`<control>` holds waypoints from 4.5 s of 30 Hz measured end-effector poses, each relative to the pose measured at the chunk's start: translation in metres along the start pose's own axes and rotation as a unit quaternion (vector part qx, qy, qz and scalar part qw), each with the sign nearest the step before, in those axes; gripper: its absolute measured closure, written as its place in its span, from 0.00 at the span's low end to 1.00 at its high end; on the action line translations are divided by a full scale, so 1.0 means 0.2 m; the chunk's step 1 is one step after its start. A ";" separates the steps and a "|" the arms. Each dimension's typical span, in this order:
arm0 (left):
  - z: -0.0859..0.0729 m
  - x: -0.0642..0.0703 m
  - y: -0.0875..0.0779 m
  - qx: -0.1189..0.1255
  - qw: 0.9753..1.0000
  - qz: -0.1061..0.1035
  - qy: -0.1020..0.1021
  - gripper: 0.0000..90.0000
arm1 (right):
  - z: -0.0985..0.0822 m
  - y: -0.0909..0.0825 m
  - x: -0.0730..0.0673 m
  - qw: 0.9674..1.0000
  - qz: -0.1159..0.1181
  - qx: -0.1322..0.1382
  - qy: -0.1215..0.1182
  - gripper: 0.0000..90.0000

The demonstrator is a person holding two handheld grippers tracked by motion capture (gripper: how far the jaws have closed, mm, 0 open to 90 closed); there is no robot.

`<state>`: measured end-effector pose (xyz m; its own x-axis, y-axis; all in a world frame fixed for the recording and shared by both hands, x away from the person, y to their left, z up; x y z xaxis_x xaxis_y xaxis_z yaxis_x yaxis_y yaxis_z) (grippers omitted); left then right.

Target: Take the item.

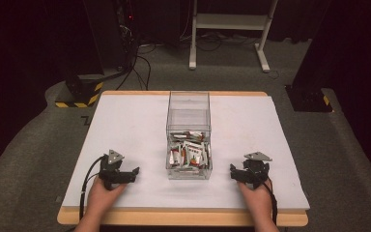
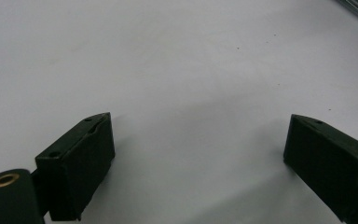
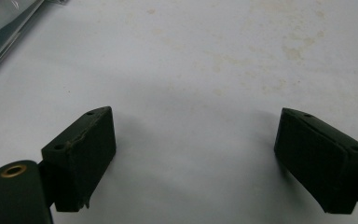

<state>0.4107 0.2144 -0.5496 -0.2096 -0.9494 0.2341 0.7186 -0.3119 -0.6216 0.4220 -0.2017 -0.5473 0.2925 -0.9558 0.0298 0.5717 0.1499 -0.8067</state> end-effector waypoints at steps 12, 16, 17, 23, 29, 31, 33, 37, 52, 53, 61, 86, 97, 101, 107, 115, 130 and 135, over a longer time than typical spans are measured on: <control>0.00 0.00 0.00 0.000 1.000 0.000 0.000 0.10 | 0.00 0.00 0.00 1.000 0.000 0.000 0.000 0.14; 0.00 0.00 0.00 0.000 1.000 0.000 0.000 0.10 | 0.00 0.00 0.00 1.000 0.000 0.000 0.000 0.14; 0.00 0.00 0.00 0.000 1.000 0.000 -0.001 0.10 | 0.00 0.00 0.00 1.000 0.000 0.000 0.000 0.14; 0.00 0.00 0.00 0.000 1.000 0.000 -0.001 0.10 | 0.00 0.00 0.00 1.000 0.000 -0.001 0.000 0.14; 0.00 0.00 0.00 0.001 1.000 0.000 -0.002 0.10 | 0.00 -0.01 0.00 1.000 0.000 -0.003 -0.003 0.14; 0.00 0.00 0.00 0.001 1.000 0.000 -0.002 0.10 | 0.01 -0.01 0.00 1.000 -0.002 -0.003 -0.005 0.14; 0.00 0.00 0.00 0.001 1.000 0.000 -0.002 0.10 | 0.01 -0.02 0.00 1.000 -0.001 0.001 -0.008 0.14; 0.00 0.00 0.00 0.001 1.000 0.000 -0.002 0.10 | 0.01 -0.04 -0.01 1.000 0.001 0.009 -0.011 0.14; 0.00 0.00 0.00 0.000 1.000 0.000 -0.001 0.10 | 0.05 -0.12 -0.06 0.998 0.023 0.049 -0.036 0.17; 0.00 0.00 0.00 0.001 1.000 0.000 -0.002 0.10 | 0.06 -0.13 -0.06 0.998 0.025 0.051 -0.037 0.17; 0.00 0.00 0.00 0.001 1.000 0.000 -0.002 0.10 | 0.07 -0.16 -0.08 0.997 0.038 0.062 -0.040 0.20; 0.00 0.00 0.00 0.002 1.000 0.000 -0.003 0.10 | 0.11 -0.24 -0.19 0.992 0.056 0.092 -0.073 0.20; 0.00 0.00 0.00 0.002 1.000 -0.001 -0.003 0.10 | 0.14 -0.27 -0.28 0.989 0.074 0.099 -0.082 0.21; 0.00 0.00 0.00 0.001 1.000 0.000 -0.003 0.10 | 0.15 -0.30 -0.30 0.988 0.078 0.107 -0.082 0.21; 0.00 0.00 0.00 0.003 1.000 -0.001 -0.004 0.10 | 0.18 -0.33 -0.32 0.986 0.086 0.115 -0.083 0.21; 0.00 0.00 0.00 0.002 1.000 0.000 -0.003 0.10 | 0.24 -0.39 -0.34 0.984 0.093 0.129 -0.081 0.22; 0.00 0.00 0.00 0.001 1.000 0.000 -0.002 0.10 | 0.30 -0.46 -0.42 0.979 0.115 0.146 -0.085 0.26; 0.00 0.00 0.00 0.002 1.000 0.000 -0.003 0.10 | 0.32 -0.47 -0.44 0.978 0.124 0.145 -0.083 0.26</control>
<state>0.4111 0.2141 -0.5496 -0.2063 -0.9488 0.2393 0.7207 -0.3127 -0.6187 0.3913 -0.1163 -0.4369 0.5556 -0.8309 -0.0311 0.6542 0.4599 -0.6005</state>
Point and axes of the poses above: each handheld gripper's, and its own axes: y roughly forward along the jaws, z roughly out of its top, x roughly to its right, the point moved 6 cm from there along y, roughly forward along the jaws, and after that the axes turned 9 degrees about -x, right-handed, at the moved point
